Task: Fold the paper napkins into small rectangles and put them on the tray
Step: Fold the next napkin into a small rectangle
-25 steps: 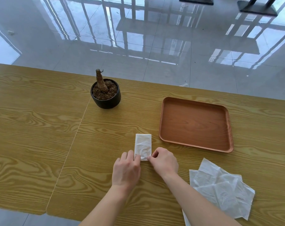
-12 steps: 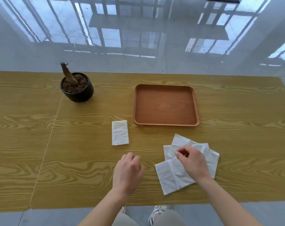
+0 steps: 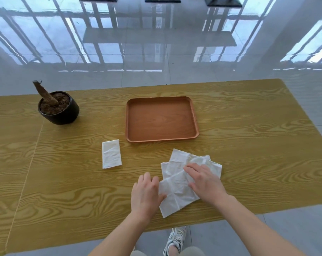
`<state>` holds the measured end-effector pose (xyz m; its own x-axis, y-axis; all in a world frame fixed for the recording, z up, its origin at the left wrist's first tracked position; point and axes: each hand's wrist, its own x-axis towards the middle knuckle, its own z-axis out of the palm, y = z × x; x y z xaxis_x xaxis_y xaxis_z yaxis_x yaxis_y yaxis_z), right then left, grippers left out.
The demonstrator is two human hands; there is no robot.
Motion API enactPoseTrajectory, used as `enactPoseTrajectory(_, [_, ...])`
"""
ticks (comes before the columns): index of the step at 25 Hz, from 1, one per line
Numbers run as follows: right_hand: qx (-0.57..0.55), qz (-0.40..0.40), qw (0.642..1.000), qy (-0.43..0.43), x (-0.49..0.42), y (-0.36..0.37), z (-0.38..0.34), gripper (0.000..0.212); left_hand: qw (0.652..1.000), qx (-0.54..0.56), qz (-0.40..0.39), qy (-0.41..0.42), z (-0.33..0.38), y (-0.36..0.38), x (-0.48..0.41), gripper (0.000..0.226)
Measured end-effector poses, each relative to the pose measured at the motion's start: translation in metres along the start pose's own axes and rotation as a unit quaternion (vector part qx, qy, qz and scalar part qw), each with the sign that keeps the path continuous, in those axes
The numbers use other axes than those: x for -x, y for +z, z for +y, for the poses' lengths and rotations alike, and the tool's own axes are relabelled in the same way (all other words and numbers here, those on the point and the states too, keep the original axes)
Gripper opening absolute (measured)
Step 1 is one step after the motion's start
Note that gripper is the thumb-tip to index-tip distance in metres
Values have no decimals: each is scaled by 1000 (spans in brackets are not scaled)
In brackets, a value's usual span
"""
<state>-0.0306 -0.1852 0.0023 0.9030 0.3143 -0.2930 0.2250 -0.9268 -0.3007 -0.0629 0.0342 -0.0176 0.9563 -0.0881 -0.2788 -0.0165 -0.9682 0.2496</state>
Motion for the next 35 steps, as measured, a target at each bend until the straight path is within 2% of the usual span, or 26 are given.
enactPoseTrajectory(5, [48, -25, 998, -38, -12, -5, 4, 42, 993, 81, -41, -69, 8, -3, -8, 32])
enactPoseTrajectory(8, [46, -29, 998, -28, -14, -8, 5, 25, 984, 142, -56, -89, 11, -4, -11, 16])
enactPoseTrajectory(10, [33, -15, 999, -16, -12, -11, 4, 15, 969, 221, -43, -98, 8, -5, -10, 15])
enactPoseTrajectory(12, [31, 10, 999, -7, -9, -16, 3, 17, 947, 301, -30, -107, 1, -9, -6, 21])
enactPoseTrajectory(16, [9, 57, 997, -46, -11, -28, -14, 19, 932, 349, 61, -80, -24, -31, 7, 26])
enactPoseTrajectory(19, [-54, 70, 994, -70, -23, -35, -43, 17, 932, 329, 143, -53, -50, -51, 15, 26])
enactPoseTrajectory(22, [-71, 104, 986, -112, -35, -34, -79, 15, 923, 321, 207, -48, -79, -64, 26, 29])
enactPoseTrajectory(25, [-72, 128, 975, -168, -44, -21, -106, 23, 940, 227, 256, 4, -110, -64, 43, 35])
enactPoseTrajectory(29, [-16, 72, 978, -195, -45, 18, -122, 22, 974, 49, 199, 99, -142, -39, 68, 39])
enactPoseTrajectory(35, [18, 44, 978, -202, -33, 47, -123, 20, 988, 48, 147, -3, -170, -25, 71, 39])
